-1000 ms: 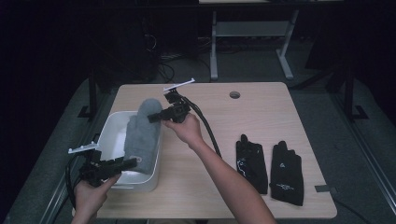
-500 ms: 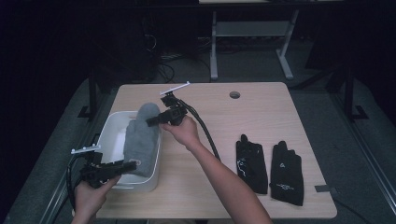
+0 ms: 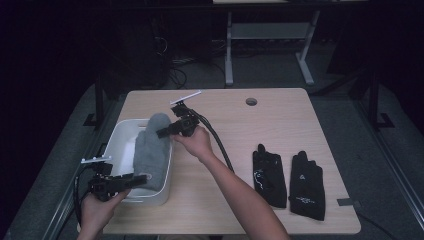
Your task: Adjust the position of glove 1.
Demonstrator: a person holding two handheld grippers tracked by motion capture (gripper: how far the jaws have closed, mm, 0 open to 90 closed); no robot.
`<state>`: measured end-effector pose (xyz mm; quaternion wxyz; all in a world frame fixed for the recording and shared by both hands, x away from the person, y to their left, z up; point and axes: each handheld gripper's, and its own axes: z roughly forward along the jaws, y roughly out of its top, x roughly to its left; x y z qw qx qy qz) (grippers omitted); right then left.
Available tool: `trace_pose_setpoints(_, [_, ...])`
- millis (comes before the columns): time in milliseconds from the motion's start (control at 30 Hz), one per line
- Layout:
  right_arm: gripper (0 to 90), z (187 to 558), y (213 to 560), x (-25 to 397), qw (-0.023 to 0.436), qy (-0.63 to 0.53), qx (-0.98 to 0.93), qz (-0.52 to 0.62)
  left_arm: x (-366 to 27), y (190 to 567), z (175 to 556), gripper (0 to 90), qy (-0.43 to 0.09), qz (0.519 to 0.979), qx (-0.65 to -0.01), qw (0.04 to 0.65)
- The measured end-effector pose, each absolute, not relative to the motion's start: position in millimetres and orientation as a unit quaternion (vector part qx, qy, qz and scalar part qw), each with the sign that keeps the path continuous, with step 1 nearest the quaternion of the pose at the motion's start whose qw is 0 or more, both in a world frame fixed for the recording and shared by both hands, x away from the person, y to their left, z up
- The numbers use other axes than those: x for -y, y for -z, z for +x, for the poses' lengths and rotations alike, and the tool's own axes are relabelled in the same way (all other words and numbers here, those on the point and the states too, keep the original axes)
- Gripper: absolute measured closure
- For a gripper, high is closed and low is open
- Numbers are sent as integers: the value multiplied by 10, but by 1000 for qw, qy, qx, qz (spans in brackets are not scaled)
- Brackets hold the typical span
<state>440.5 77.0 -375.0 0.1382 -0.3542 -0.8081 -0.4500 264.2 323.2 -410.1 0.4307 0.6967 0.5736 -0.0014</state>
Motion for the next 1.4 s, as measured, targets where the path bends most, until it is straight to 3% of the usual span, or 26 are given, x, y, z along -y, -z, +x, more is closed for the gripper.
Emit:
trace_pose_setpoints(200, [704,4402,3790,-855,120,436,823,-343,-3257,4111,2644,369,-4,697,-574,429])
trace_pose_setpoints(333, [620,4399,3788,-888,102,424,834,-338,-3260,4108,2638,369,-9,701,-572,427])
trace_pose_setpoints(367, [558,4402,3781,-894,94,424,834,-341,-3259,4107,2637,369,-9,702,-570,427])
trace_pose_setpoints(567, [489,4410,3736,-871,68,428,831,-349,-3236,4068,2632,370,-14,707,-563,428])
trace_pose_setpoints(1400, [547,4398,3561,-592,60,447,819,-356,-3122,3867,2612,372,-39,710,-539,451])
